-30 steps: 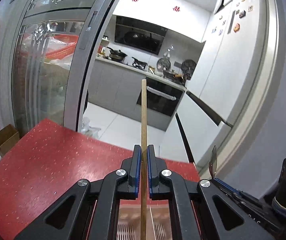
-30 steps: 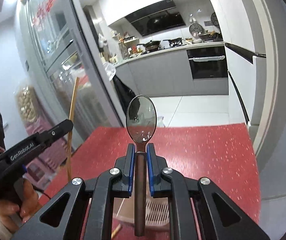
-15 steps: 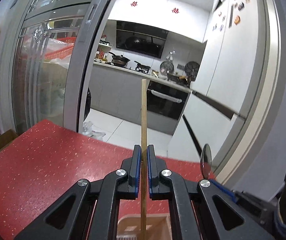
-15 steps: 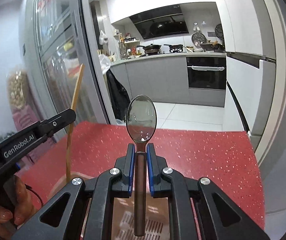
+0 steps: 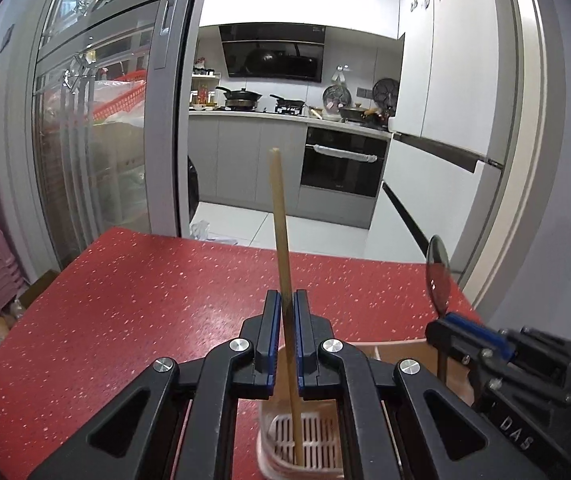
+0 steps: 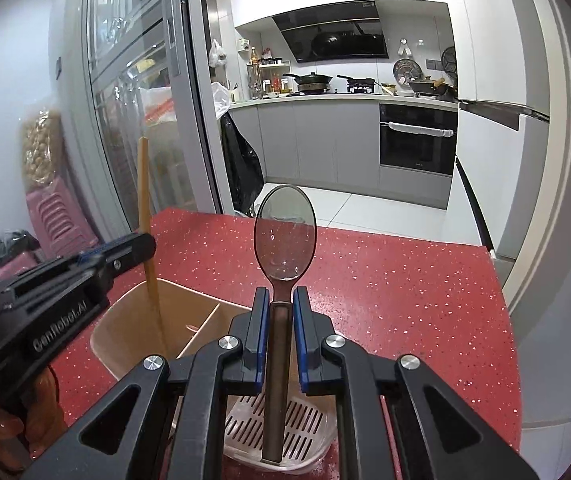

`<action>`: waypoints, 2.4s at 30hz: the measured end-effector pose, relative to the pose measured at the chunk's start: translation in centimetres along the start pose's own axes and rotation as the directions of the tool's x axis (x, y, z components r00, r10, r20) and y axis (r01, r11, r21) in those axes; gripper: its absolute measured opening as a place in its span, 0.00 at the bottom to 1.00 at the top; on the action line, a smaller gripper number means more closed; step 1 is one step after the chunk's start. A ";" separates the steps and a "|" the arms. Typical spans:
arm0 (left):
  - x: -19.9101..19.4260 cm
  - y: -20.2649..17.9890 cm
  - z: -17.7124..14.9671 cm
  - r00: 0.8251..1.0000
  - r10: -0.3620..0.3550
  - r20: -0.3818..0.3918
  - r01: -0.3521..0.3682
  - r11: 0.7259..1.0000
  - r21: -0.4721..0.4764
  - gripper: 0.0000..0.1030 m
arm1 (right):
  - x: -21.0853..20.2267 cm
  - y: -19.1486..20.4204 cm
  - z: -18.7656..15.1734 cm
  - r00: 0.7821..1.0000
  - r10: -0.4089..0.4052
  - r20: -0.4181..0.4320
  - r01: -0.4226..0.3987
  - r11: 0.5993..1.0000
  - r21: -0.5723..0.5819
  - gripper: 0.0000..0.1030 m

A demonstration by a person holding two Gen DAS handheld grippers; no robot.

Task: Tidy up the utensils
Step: 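Carry the chopstick and spoon to the beige caddy and lower them in, then open both tools to release the chopstick and spoon into the caddy, then move both tools back over the remaining spoons and chopsticks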

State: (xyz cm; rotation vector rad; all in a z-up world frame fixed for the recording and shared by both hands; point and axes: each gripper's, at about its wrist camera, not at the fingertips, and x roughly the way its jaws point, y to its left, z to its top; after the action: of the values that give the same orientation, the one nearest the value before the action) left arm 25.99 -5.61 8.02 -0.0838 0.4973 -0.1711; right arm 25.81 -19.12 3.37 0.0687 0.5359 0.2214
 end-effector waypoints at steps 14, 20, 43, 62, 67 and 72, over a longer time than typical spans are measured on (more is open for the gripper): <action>-3.3 0.3 0.4 1.000 -0.006 -0.030 0.006 1.000 -0.002 0.31 | -2.2 -0.1 0.7 0.999 0.042 -0.025 -0.041 0.997 0.059 0.53; -6.3 0.7 -1.2 0.996 0.013 -0.088 -0.010 0.999 0.039 0.31 | -5.3 0.0 -0.7 0.997 0.048 -0.058 -0.043 0.996 0.081 0.62; -12.3 6.7 -15.2 0.914 0.074 -0.398 -0.102 0.994 -0.050 1.00 | -10.1 2.5 -13.7 0.924 0.083 -0.373 0.013 0.968 0.250 0.76; -11.4 9.1 -19.1 0.866 0.139 -0.481 -0.116 0.990 0.078 1.00 | -9.8 5.1 -17.7 0.857 0.049 -0.513 0.070 0.975 0.211 0.76; -11.4 9.0 -19.4 0.861 0.141 -0.489 -0.108 0.989 0.097 1.00 | -9.5 5.7 -18.1 0.847 0.032 -0.531 0.079 0.979 0.185 0.76; -12.0 9.5 -19.6 0.861 0.132 -0.492 -0.097 0.991 0.097 1.00 | -9.0 6.2 -18.3 0.838 0.012 -0.545 0.091 0.983 0.161 0.76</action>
State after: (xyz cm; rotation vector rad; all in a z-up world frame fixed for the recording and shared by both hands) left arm 7.50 5.14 -4.72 0.0615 1.0119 -0.0904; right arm 7.72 -14.96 -7.09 0.1743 1.1300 0.1485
